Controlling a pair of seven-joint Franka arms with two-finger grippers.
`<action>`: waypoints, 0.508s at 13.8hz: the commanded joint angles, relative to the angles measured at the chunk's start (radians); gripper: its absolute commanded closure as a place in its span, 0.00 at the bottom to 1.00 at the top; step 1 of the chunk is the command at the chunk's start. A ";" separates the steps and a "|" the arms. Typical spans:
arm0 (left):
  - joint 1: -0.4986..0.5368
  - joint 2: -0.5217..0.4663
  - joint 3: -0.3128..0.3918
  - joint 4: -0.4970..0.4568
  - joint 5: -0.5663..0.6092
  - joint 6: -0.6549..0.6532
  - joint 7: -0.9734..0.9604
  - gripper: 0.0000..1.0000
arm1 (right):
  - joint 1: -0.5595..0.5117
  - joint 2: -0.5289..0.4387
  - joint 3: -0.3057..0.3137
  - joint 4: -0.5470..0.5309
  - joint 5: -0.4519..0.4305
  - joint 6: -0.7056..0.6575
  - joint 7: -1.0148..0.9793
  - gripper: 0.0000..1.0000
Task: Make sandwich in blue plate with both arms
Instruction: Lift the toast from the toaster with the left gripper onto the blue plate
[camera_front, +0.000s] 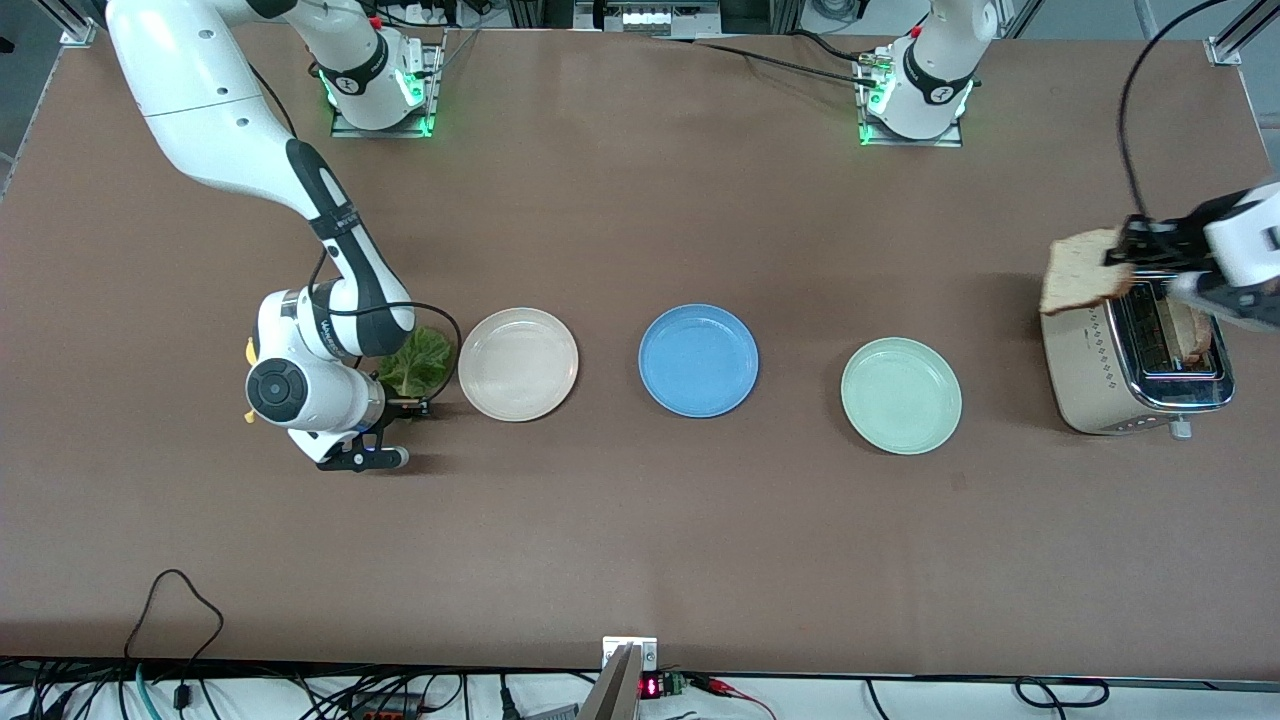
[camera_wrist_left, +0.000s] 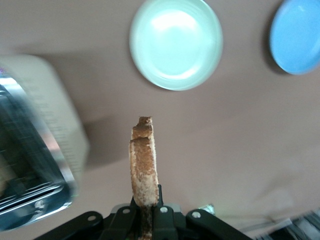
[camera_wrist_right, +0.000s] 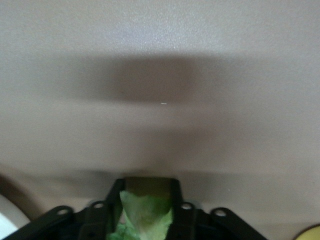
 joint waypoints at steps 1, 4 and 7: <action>-0.065 0.074 -0.007 0.031 -0.100 -0.058 -0.011 0.99 | 0.004 -0.036 0.000 -0.013 -0.021 -0.029 0.002 0.87; -0.109 0.165 -0.013 0.026 -0.334 -0.035 -0.023 0.99 | 0.004 -0.063 0.000 -0.010 -0.021 -0.061 -0.055 1.00; -0.164 0.221 -0.015 0.016 -0.506 0.034 -0.020 1.00 | 0.002 -0.111 0.003 -0.006 -0.019 -0.115 -0.185 1.00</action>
